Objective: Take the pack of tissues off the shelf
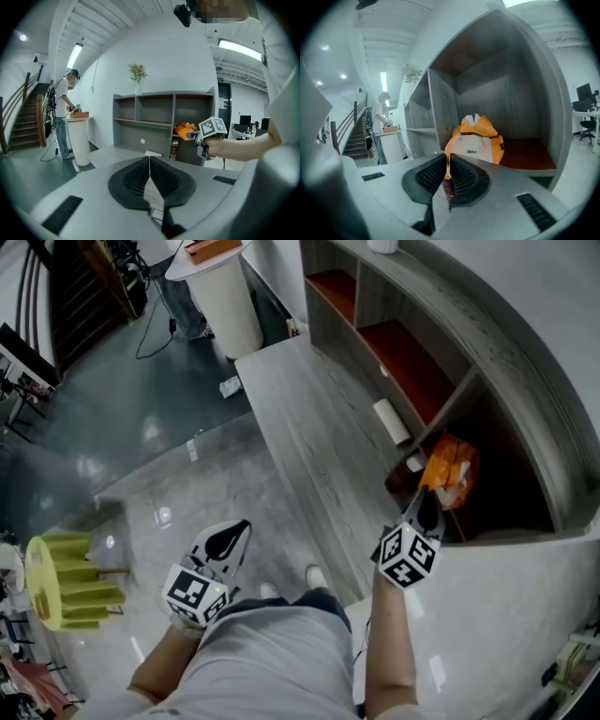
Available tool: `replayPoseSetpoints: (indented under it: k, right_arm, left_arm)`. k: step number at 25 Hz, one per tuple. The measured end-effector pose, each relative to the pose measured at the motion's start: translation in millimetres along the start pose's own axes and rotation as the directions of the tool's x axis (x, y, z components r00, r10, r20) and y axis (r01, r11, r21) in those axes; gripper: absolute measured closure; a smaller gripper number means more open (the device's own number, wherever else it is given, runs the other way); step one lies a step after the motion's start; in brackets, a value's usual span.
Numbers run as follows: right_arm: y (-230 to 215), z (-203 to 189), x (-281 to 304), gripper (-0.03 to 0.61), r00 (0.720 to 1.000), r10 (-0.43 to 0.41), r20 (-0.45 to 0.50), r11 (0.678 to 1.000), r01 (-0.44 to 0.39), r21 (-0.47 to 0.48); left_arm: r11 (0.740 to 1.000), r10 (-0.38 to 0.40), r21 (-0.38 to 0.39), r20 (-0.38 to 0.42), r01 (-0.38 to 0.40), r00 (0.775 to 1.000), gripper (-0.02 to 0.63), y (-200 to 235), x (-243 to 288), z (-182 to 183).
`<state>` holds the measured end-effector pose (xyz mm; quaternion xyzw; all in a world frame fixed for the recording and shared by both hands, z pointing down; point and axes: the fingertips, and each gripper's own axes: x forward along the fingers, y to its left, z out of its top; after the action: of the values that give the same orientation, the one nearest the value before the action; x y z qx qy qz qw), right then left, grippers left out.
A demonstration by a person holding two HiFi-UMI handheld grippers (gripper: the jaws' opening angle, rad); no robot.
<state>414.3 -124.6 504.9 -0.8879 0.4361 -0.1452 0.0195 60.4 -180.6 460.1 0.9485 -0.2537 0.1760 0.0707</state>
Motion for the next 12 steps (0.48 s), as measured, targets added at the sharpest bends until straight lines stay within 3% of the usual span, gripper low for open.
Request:
replayPoseSetpoints:
  k: [12]
  right_arm:
    - [21.1, -2.6, -49.0, 0.555, 0.999, 0.043, -0.005, 0.999, -0.043, -0.03]
  left_arm:
    - [0.999, -0.039, -0.015, 0.033, 0.04, 0.999, 0.595, -3.9, -6.3, -6.4]
